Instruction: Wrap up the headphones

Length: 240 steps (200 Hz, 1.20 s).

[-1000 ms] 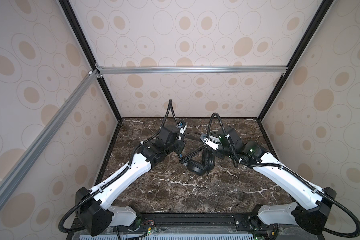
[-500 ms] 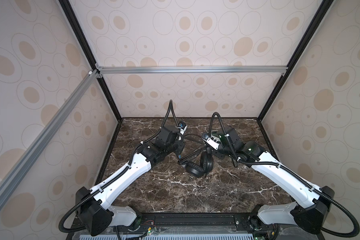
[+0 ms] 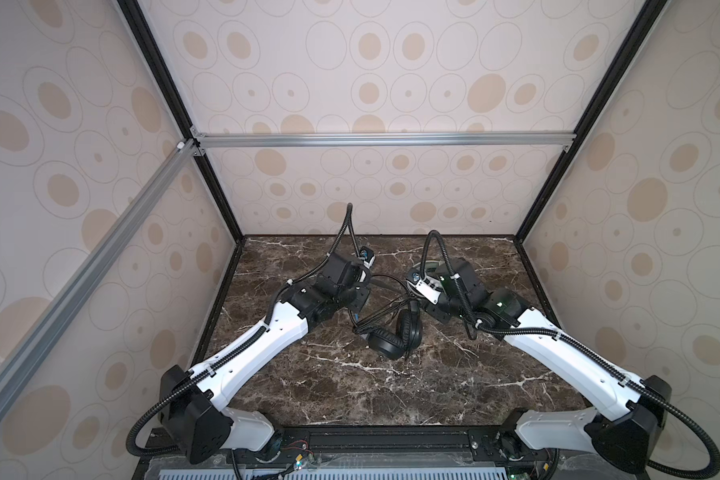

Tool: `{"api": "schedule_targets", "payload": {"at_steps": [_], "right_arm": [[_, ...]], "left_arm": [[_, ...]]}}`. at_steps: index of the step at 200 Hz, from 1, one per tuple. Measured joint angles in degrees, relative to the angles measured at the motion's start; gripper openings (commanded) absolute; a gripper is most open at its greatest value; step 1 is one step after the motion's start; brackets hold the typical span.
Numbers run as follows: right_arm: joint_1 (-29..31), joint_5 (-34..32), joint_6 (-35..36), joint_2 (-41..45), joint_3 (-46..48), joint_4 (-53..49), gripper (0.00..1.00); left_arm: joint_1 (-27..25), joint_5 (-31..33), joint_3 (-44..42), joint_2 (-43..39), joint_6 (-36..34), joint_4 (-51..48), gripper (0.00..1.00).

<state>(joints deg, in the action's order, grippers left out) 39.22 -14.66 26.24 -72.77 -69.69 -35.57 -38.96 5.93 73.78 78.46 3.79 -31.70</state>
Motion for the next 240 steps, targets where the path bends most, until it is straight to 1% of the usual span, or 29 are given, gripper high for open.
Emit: {"api": "schedule_targets", "payload": {"at_steps": [12, 29, 69, 115, 144, 190, 240], "right_arm": [[-0.42, 0.22, -0.28, 0.35, 0.68, 0.35, 0.6], [-0.96, 0.79, -0.79, 0.9, 1.73, 0.76, 0.66], [-1.44, 1.79, -1.99, 2.34, 3.85, 1.33, 0.86], [-1.81, 3.08, -2.73, 4.07, 4.48, 2.1, 1.0], [-2.03, 4.46, -2.78, 6.08, 5.95, 2.8, 1.0], [-2.95, 5.97, -3.37, 6.19, 6.64, 3.56, 1.0], [-3.41, 7.3, -5.68, 7.65, 6.75, 3.91, 1.0]], "left_arm": [[0.0, -0.02, 0.44, 0.15, 0.0, -0.81, 0.0], [0.07, -0.04, 1.16, 0.63, 0.02, -1.44, 0.0], [0.76, -0.74, 1.51, 1.62, 0.13, -2.71, 0.0], [2.47, -2.32, 1.49, 1.75, 1.29, -3.13, 0.0], [3.69, -3.74, 1.49, 1.75, 2.08, -3.1, 0.0], [5.16, -5.86, 1.29, 1.75, 3.15, -3.13, 0.0], [8.26, -7.28, -1.57, 1.73, 5.01, -2.99, 0.0]]}}
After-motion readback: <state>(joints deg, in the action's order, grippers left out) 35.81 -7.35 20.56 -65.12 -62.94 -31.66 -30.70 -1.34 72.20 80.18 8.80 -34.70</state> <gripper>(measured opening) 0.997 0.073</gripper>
